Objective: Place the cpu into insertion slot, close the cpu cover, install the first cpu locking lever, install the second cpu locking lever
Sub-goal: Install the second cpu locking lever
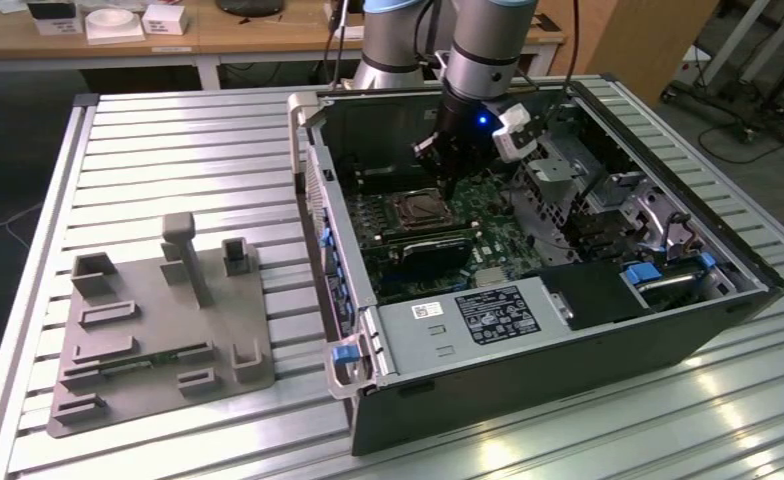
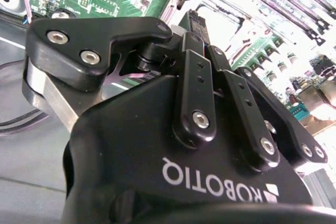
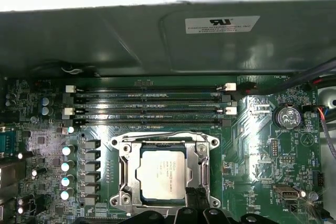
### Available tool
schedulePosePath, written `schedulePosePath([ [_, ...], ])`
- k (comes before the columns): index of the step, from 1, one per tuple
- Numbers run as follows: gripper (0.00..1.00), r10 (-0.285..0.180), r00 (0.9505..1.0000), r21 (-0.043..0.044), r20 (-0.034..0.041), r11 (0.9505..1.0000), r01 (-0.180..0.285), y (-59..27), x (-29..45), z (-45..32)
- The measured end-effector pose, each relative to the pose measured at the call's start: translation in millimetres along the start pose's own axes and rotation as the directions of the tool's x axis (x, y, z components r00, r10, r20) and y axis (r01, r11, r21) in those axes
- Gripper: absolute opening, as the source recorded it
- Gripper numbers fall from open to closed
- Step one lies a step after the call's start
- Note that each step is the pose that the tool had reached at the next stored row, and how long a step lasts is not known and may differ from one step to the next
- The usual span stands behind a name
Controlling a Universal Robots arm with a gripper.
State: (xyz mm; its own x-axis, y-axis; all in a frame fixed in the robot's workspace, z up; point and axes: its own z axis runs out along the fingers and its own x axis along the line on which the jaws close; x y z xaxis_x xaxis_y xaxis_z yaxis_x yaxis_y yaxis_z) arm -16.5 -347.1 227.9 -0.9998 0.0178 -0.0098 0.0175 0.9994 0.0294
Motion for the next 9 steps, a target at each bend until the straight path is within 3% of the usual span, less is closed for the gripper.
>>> schedulePosePath([
  [5, 0.11, 0.000, 1.0000, 0.0001, 0.0000, 1.0000, 0.000, 0.0, 0.0, 0.0],
  [9, 0.11, 0.000, 1.0000, 0.0001, -0.0016, 1.0000, 0.000, 0.2, -0.1, -9.2],
])
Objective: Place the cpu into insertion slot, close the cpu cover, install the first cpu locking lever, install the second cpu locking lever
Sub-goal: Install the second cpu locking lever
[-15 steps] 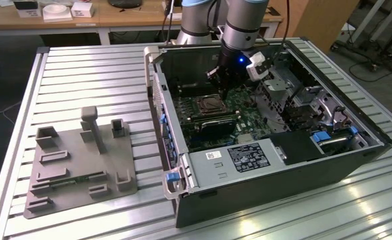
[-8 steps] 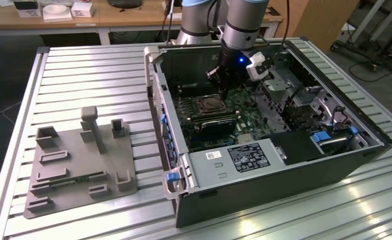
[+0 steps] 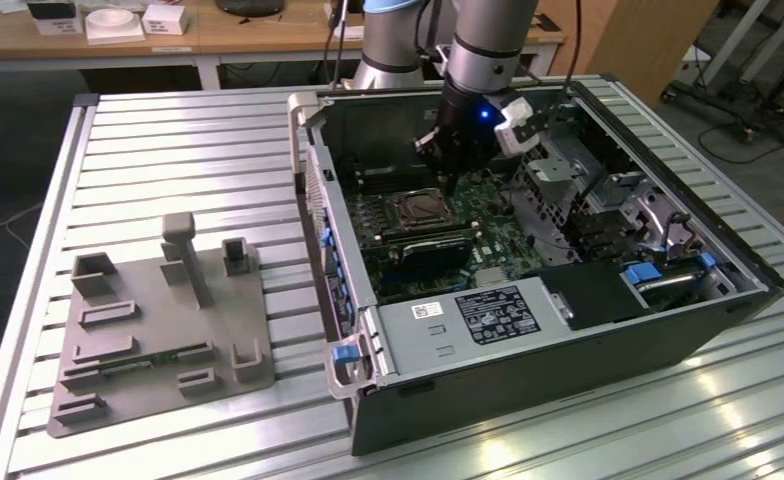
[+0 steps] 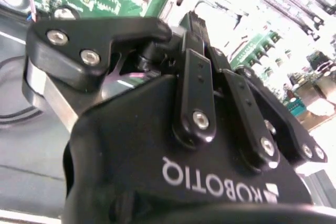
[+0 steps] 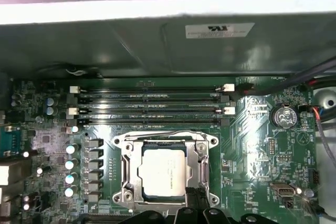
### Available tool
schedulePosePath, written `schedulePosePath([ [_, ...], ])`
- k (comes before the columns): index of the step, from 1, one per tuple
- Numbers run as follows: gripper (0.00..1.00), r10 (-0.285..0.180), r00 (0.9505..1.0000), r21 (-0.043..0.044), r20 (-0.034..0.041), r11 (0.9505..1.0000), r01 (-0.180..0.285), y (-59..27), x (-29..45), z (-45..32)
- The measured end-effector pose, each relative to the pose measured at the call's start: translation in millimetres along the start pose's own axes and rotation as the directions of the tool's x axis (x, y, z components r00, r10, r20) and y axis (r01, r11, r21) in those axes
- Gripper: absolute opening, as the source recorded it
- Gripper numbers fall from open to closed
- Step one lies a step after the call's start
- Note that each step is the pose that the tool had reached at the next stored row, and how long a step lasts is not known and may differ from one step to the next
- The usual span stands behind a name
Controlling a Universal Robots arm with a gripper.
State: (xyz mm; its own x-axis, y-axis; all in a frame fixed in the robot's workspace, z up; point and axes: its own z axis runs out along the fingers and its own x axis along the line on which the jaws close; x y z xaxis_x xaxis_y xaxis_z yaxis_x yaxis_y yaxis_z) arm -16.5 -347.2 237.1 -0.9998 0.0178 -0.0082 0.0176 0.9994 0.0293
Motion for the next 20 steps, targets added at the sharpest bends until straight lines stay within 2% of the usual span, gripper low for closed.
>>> schedulePosePath([
  [7, 0.11, -0.001, 1.0000, 0.0009, -0.0041, 1.0000, 0.001, -7.3, 1.2, -1.3],
  [12, 0.11, -0.009, 0.9999, 0.0013, -0.0067, 1.0000, 0.009, -11.7, 5.4, -1.2],
  [20, 0.11, -0.018, 0.9998, 0.0012, -0.0071, 0.9998, 0.018, -24.8, 13.6, -1.3],
])
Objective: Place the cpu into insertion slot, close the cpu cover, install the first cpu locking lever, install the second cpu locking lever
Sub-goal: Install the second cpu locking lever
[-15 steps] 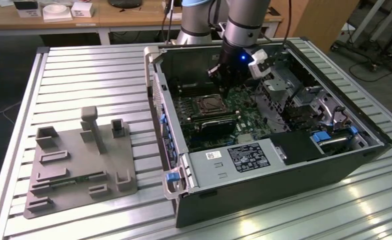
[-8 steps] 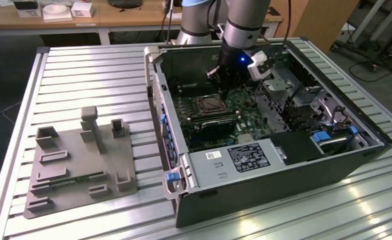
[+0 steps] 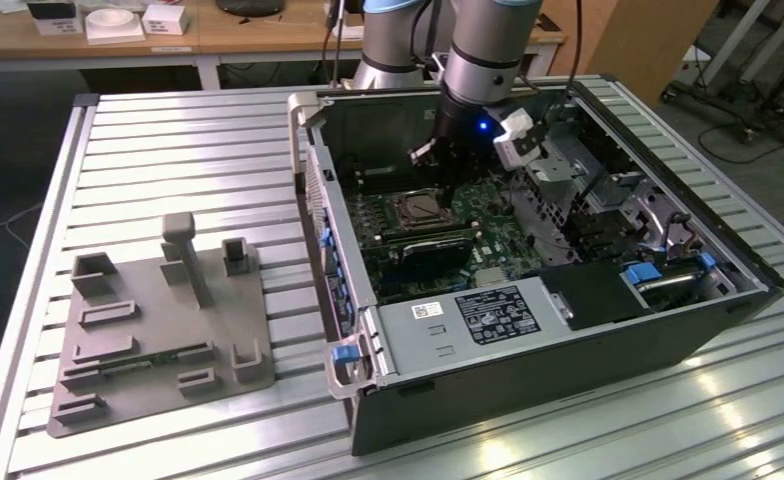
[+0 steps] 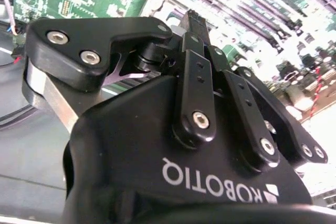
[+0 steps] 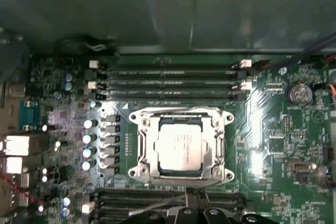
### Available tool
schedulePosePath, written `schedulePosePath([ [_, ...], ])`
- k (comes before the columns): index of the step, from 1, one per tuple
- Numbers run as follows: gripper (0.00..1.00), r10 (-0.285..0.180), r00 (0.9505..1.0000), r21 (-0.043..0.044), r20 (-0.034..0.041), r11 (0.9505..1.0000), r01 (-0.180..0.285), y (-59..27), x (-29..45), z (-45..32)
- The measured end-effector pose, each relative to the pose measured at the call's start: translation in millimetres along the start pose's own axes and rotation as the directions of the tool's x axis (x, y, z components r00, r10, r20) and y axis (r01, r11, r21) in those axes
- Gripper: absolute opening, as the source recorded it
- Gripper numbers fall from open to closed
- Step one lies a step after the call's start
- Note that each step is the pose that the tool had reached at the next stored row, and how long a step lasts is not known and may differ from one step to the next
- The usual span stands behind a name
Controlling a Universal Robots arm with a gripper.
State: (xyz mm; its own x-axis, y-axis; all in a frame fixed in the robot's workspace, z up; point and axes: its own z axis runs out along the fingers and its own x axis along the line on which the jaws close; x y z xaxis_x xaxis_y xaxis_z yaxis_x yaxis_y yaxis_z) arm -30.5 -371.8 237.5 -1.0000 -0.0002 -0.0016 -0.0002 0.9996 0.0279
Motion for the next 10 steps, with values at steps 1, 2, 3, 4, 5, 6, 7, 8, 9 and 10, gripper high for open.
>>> schedulePosePath([
  [1, 0.11, -0.001, 1.0000, 0.0000, -0.0003, 1.0000, 0.001, -1.2, 0.7, 0.1],
  [2, 0.11, -0.003, 1.0000, -0.0001, -0.0005, 1.0000, 0.003, -2.2, 1.4, 0.1],
  [3, 0.11, -0.005, 1.0000, 0.0000, -0.0009, 1.0000, 0.005, -3.1, 2.1, 0.2],
  [4, 0.11, -0.007, 1.0000, 0.0000, -0.0013, 1.0000, 0.007, -3.7, 2.9, 0.4],
  [5, 0.11, -0.010, 0.9999, 0.0000, -0.0018, 0.9999, 0.010, -4.2, 3.9, 0.8],
  [6, 0.11, -0.013, 0.9999, -0.0001, -0.0020, 0.9999, 0.013, -4.4, 5.2, 1.3],
  [7, 0.11, -0.015, 0.9999, -0.0002, -0.0020, 0.9999, 0.015, -4.5, 7.5, 2.1],
  [8, 0.11, -0.016, 0.9999, -0.0001, -0.0022, 0.9999, 0.016, -4.6, 10.2, 2.8],
  [9, 0.11, -0.018, 0.9998, 0.0000, -0.0023, 0.9998, 0.018, -4.7, 13.2, 3.7],
  [10, 0.11, -0.019, 0.9998, 0.0000, -0.0023, 0.9998, 0.019, -4.7, 16.3, 4.5],
])
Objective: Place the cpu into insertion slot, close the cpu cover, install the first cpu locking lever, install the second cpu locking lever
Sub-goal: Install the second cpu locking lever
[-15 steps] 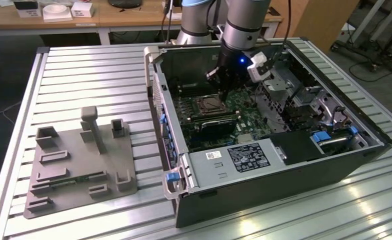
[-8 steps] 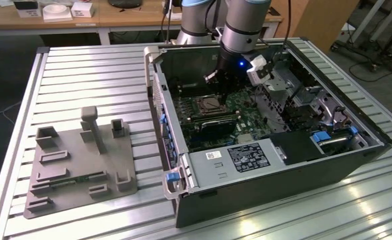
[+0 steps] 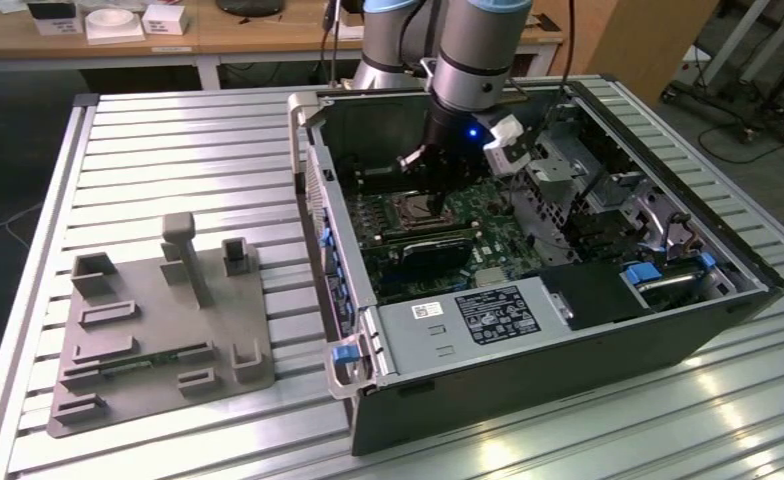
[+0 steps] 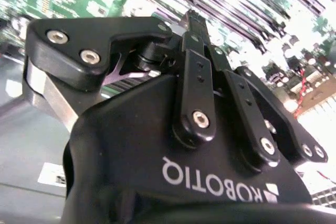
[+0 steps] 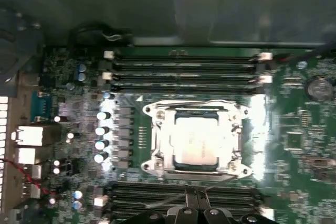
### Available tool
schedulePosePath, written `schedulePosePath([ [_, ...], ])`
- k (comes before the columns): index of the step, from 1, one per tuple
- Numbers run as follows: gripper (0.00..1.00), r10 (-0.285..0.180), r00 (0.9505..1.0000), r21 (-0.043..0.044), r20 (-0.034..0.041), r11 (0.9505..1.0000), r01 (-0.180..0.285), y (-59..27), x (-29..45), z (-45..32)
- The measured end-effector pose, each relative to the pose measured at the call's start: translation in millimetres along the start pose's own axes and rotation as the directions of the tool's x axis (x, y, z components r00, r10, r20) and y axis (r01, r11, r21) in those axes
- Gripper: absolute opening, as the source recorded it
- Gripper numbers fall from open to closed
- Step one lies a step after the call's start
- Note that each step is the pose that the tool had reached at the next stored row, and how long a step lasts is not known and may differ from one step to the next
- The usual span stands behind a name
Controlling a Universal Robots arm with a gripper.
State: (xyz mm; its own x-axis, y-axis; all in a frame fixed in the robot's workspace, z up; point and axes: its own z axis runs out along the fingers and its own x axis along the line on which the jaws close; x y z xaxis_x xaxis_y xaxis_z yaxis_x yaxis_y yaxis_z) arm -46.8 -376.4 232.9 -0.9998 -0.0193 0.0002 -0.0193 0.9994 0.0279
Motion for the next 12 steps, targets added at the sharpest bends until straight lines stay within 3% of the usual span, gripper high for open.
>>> schedulePosePath([
  [4, 0.11, -0.004, 1.0000, -0.0001, -0.0004, 1.0000, 0.004, 0.2, 12.4, 3.2],
  [12, 0.11, -0.023, 0.9997, -0.0003, -0.0056, 0.9997, 0.023, 0.1, 22.1, 12.4],
])
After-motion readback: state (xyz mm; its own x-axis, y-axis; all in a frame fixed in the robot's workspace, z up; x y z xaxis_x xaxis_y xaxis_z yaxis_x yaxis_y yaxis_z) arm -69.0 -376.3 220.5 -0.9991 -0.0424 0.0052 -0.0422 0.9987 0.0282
